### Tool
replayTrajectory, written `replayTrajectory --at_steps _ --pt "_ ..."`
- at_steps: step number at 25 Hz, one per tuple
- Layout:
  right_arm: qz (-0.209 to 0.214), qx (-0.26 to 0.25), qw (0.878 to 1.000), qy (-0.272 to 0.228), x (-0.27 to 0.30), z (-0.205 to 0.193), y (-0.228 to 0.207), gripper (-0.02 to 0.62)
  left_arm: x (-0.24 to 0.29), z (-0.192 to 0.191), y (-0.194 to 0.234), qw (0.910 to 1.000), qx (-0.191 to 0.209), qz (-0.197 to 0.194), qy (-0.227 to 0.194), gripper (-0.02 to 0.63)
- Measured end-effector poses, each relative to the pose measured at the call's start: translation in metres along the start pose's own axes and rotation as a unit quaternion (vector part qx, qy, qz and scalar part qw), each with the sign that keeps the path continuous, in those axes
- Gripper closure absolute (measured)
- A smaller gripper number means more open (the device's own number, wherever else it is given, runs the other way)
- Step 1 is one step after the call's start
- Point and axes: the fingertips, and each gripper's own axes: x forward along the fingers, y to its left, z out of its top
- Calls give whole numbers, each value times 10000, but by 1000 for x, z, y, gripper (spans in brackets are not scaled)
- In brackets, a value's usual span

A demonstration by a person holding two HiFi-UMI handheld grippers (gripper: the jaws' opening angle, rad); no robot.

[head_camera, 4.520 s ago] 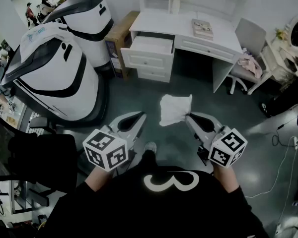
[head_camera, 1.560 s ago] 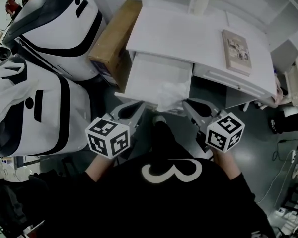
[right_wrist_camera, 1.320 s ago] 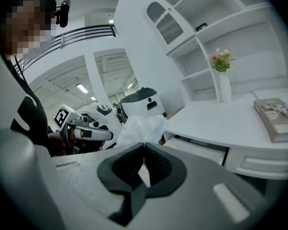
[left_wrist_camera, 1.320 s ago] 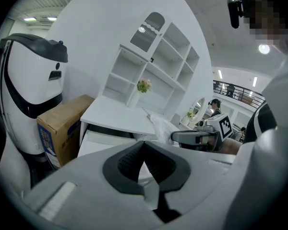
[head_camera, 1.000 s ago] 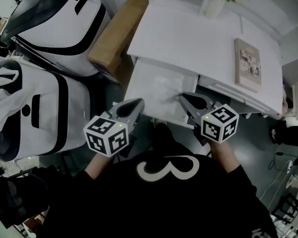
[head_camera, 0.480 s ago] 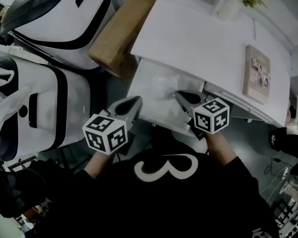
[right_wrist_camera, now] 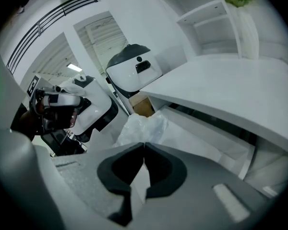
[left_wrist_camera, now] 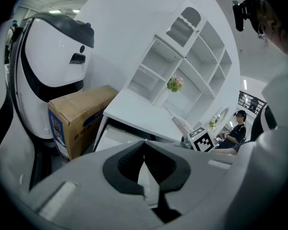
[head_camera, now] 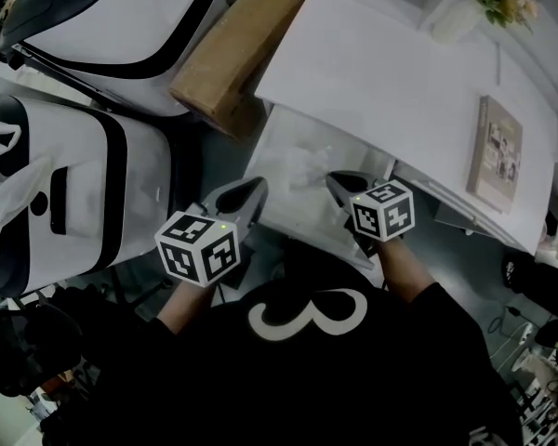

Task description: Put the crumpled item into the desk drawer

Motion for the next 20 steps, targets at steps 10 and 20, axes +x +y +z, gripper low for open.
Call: replayTrajectory --at_steps 10,20 --pt "-135 143 9980 598 46 -30 -31 586 0 -7 28 9995 -171 234 83 597" --pt "-450 401 9918 1128 74 -64 -70 586 0 -13 44 9987 -273 391 179 597"
